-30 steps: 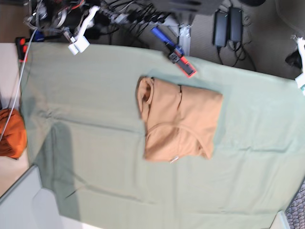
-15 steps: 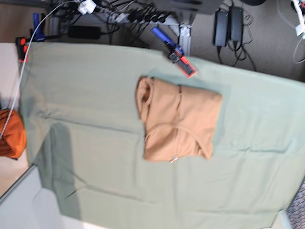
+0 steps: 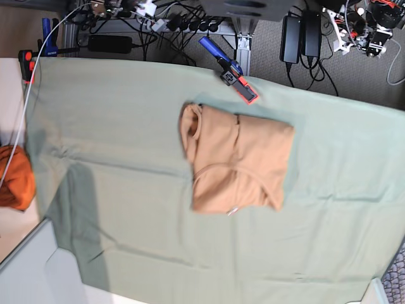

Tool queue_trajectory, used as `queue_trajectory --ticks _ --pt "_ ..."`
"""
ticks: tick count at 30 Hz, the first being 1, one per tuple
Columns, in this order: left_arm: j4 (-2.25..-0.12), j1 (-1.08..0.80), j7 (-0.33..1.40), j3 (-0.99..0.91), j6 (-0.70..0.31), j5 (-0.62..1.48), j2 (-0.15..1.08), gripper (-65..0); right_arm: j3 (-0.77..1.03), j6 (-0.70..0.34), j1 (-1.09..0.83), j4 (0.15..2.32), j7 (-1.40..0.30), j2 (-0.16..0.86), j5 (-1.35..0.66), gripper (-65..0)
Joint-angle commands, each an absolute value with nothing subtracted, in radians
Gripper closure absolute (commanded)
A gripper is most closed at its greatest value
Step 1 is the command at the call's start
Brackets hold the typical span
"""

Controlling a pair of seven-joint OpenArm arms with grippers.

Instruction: Fold the T-shirt properly

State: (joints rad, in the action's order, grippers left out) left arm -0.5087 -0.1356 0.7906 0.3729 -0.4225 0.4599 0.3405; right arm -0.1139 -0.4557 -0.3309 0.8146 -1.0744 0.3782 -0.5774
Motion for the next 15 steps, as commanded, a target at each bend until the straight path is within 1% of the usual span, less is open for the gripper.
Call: queue_trajectory --ticks 1,7,15 --pt "-0.488 -0.124 0.797 0.379 -0.426 0.467 0.340 0.0 -0.111 -0.468 -0.318 0.799 -1.080 0.380 -0.562 0.0" --pt "-0.479 -0.094 0.765 0.380 -0.427 0.467 0.276 0.0 -0.106 -0.464 -0.275 0.762 -1.061 0.321 -0.511 0.0" --pt "-0.481 -0.095 0.729 0.380 -0.427 0.467 0.271 0.0 -0.047 -0.466 -0.269 0.765 -1.020 0.242 -0.512 0.0"
